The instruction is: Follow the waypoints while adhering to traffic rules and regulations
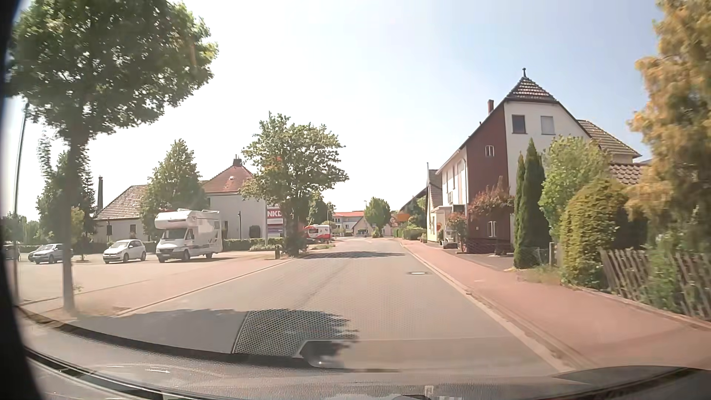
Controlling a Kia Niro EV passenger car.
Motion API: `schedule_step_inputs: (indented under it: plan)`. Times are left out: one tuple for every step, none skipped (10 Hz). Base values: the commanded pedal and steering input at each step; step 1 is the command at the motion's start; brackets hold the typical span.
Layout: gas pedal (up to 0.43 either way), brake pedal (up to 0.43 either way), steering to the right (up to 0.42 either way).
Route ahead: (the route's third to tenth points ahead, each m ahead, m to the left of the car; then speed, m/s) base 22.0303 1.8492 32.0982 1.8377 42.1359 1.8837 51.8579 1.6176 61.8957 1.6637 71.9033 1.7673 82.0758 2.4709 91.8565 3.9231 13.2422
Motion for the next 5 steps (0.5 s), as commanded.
schedule_step_inputs:
  plan:
    - [0.169,0.0,0.0]
    - [0.169,0.0,0.0]
    - [0.169,0.0,0.0]
    - [0.169,0.0,0.0]
    - [0.169,0.0,0.0]
